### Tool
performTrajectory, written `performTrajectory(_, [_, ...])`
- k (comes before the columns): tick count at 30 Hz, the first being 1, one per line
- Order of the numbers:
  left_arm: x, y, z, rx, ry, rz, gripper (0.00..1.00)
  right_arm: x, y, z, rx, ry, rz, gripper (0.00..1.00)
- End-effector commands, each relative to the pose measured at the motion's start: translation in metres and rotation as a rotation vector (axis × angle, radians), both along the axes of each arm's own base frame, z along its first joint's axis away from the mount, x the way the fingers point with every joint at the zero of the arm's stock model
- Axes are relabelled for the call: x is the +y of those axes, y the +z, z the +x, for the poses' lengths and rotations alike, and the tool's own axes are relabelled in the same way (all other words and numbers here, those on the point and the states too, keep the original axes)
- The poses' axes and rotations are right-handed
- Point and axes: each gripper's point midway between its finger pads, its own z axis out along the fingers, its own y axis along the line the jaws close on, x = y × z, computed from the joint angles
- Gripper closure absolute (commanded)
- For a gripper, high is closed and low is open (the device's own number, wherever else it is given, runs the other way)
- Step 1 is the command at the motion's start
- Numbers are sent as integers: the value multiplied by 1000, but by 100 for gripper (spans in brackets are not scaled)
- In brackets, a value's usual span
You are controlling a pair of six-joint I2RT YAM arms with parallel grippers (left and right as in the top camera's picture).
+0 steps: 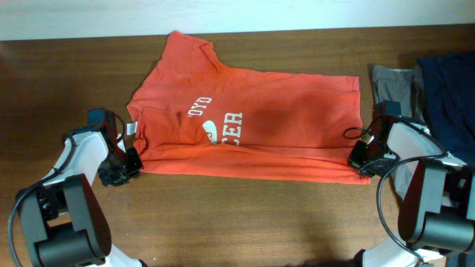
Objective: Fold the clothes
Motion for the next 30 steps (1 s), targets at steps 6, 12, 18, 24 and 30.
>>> performTrajectory(6, [12,0,25,-107,-9,49,67,-10,-13,-13,62,-15,-36,95])
performTrajectory(12, [13,0,28,-122,-20,55,78,-10,-13,-13,62,-14,-36,96])
performTrajectory(18, [18,2,35,-143,-79,84,100,-10,-13,-13,62,-14,-36,96])
performTrajectory(24, [40,27,45,-134,-145,203,100,-9,-12,-14,67,-14,-35,95])
performTrajectory(30, [66,84,87,-240,-296,371,100,-9,-13,-14,64,-14,-33,95])
